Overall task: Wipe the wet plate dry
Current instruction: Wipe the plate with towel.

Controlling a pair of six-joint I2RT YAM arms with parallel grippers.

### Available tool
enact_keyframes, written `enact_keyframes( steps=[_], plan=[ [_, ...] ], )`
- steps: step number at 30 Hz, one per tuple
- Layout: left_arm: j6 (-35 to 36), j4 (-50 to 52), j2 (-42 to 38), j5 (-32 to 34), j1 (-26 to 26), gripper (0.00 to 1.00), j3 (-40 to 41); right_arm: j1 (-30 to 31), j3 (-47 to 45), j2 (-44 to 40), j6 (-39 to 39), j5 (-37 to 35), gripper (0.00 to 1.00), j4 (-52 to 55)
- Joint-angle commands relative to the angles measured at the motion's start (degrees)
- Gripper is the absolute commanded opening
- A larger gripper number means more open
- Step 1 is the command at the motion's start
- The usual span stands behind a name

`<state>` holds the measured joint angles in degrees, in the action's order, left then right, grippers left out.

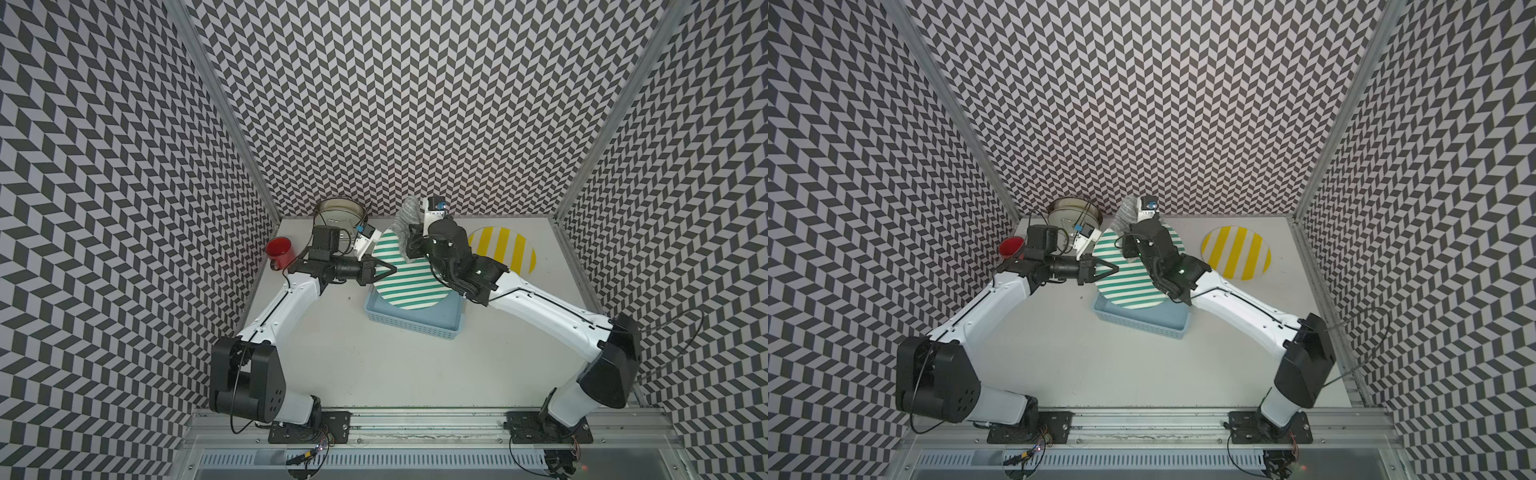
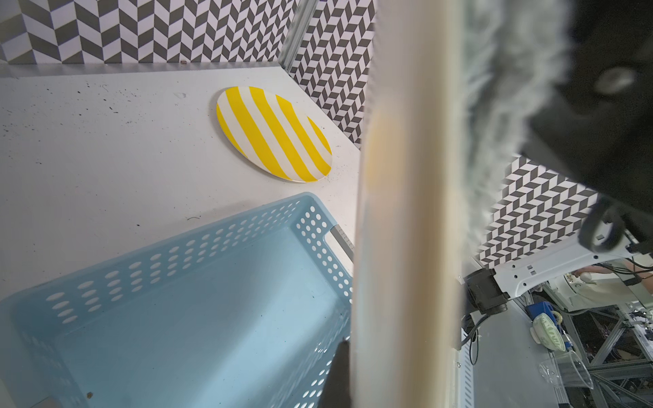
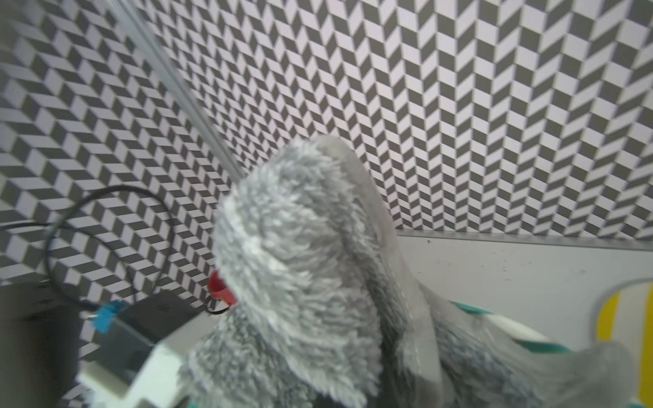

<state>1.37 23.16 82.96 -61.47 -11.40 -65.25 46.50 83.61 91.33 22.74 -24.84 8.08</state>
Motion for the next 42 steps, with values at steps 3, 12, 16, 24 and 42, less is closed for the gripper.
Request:
enact_keyframes(
  steps=[3, 12, 16, 24, 42],
  plan=[
    [1.98, -3.73, -2.26, -5.76, -0.72, 0.0, -0.83, -5.8, -9.53, -7.61, 4.16, -3.36, 0.0, -1.07],
    [1.66, -4.23, -2.34, -5.94, -0.74, 0.0, -0.4, -1.75, -6.6, -3.73, 0.27, 7.04, 0.0, -1.86],
    [1.6, -4.39, -2.4, -5.66, -0.73, 0.0, -0.18, 3.52, -2.15, 0.84, -2.37, 11.17, 0.0, -2.74],
    [1.45, -4.7, -2.6, -5.42, -0.83, 0.0, 0.14, 8.73, 3.99, 6.75, -2.77, 16.71, 0.0, -2.05],
    [1.23, -4.77, -2.86, -5.85, -0.82, 0.0, -0.18, -9.38, -20.74, -11.79, 6.49, 7.81, 0.0, -2.23]
  ],
)
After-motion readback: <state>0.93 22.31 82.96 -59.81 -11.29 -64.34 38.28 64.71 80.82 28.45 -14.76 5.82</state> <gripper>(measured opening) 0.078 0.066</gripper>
